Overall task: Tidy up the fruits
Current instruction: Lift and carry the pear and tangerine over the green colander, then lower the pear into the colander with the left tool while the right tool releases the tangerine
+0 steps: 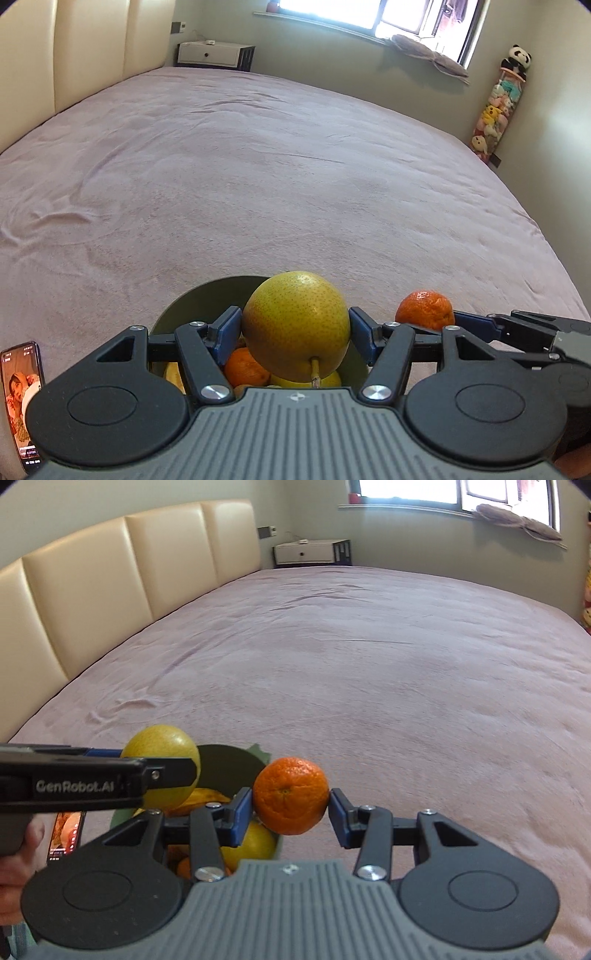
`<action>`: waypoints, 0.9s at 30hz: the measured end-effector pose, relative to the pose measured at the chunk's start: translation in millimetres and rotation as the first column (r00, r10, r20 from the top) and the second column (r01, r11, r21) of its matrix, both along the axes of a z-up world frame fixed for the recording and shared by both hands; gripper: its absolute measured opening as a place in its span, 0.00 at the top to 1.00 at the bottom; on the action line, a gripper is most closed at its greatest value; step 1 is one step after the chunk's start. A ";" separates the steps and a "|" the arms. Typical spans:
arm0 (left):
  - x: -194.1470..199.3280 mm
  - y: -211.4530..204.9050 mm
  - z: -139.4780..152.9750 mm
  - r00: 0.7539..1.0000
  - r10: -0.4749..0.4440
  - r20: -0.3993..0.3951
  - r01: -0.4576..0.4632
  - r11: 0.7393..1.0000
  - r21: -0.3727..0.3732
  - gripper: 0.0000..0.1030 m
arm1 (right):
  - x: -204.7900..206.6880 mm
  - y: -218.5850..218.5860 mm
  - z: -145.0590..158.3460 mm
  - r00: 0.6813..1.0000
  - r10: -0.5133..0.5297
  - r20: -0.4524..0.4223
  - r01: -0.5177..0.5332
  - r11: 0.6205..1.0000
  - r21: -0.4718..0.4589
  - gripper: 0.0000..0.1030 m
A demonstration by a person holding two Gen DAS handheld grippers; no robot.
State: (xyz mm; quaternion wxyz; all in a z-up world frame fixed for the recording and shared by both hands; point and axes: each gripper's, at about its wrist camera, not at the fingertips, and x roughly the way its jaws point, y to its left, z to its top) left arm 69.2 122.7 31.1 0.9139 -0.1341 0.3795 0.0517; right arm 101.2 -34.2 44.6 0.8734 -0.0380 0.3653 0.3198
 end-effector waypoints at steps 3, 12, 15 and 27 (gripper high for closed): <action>-1.0 8.9 -5.6 1.000 0.006 -0.013 -0.006 1.000 -0.030 0.30 | -1.1 9.9 -2.2 0.999 0.033 0.003 -0.032 0.999 -0.010 0.59; 2.4 33.0 -27.1 0.997 0.049 -0.057 -0.055 0.993 -0.103 0.30 | 4.6 32.4 -12.6 0.996 0.085 -0.019 -0.085 0.996 -0.025 0.59; 3.4 43.2 -33.2 0.994 0.083 -0.069 -0.091 0.988 -0.125 0.30 | 5.3 40.7 -20.4 0.994 0.102 -0.026 -0.103 0.994 -0.040 0.59; 12.6 58.4 -49.1 0.976 0.127 -0.175 -0.154 0.976 -0.152 0.30 | 12.0 76.6 -44.2 0.982 0.186 0.006 -0.184 0.976 -0.113 0.59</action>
